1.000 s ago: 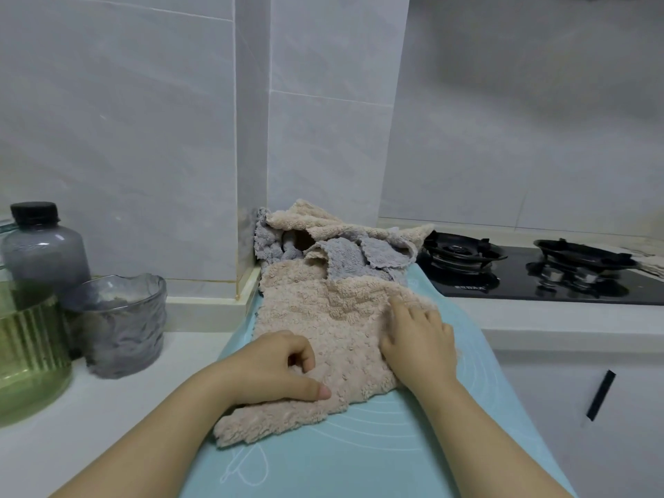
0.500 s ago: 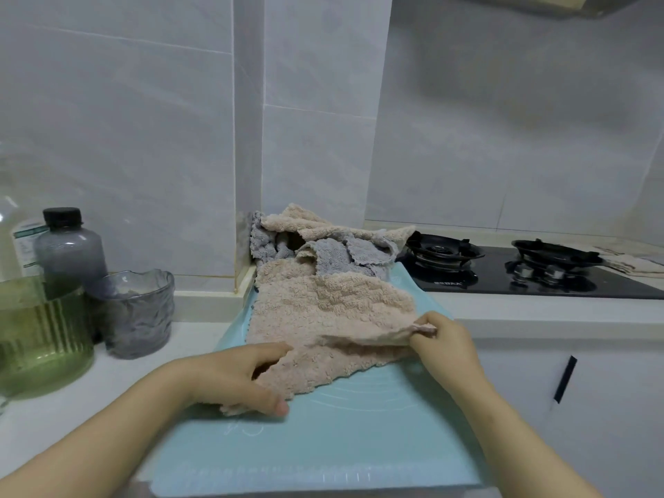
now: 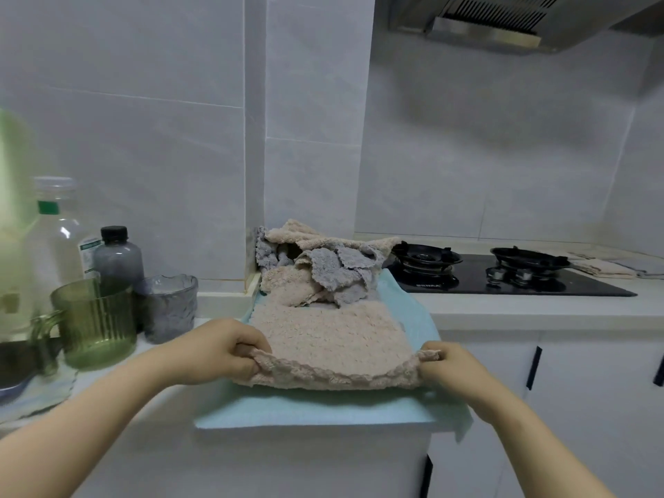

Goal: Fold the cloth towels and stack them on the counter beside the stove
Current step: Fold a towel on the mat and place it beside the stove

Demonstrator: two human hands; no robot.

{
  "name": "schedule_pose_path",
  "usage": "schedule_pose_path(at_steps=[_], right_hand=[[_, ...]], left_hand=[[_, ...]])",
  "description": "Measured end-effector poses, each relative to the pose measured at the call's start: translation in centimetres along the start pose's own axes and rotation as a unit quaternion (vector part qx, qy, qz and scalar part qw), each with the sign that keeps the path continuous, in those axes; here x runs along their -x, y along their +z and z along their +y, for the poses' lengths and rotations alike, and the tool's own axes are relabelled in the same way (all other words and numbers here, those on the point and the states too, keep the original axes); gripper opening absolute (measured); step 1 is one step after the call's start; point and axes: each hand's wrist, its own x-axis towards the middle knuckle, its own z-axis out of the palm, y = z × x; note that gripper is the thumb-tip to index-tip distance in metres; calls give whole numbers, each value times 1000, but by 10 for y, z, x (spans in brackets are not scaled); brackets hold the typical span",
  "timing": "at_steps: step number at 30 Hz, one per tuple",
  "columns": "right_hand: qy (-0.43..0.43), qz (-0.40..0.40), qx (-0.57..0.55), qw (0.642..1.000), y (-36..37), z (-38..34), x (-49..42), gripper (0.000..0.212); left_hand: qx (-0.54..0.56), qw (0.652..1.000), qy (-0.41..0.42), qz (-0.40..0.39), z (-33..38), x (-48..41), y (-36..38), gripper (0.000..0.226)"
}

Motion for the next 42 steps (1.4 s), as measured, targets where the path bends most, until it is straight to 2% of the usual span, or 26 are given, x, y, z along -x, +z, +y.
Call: schedule_pose_path(at_steps=[7,11,14,17,21,25,29,33,38,41,42], right_hand=[[-32,-99,-2,995,-11,-14,33,18],[-7,-111,5,994,-15,-16,37,17],[3,-74,-10,997,-10,-11,26,10],[-10,4,-35,999,-1,-8,10,11],[4,102,-67,993,9,-3,-19,21],[28,143,-46,988,19,3,-54,28],[54,153,11,987,28,6,-86,21],[87,129,96,983,36,6,-102,18],[92,162,222,957,46,7,-113,16],[85,187,256,945,50,12,-113,25],[83,188,262,943,51,13,-113,28]], left_hand=[[104,991,-50,-70,15,33,-13,13],[104,990,-74,-52,18,39,-18,14],[109,990,-91,1,12,32,-21,17],[126,982,-120,76,2,14,-18,17],[146,961,-151,178,-6,-19,-6,15],[110,949,-185,231,-26,-56,6,23],[102,939,-218,245,-45,-90,19,24],[57,952,-206,219,-55,-108,30,10],[21,952,-210,223,-69,-112,43,16],[-17,959,-209,193,-68,-113,44,12],[-46,961,-211,174,-69,-114,44,23]])
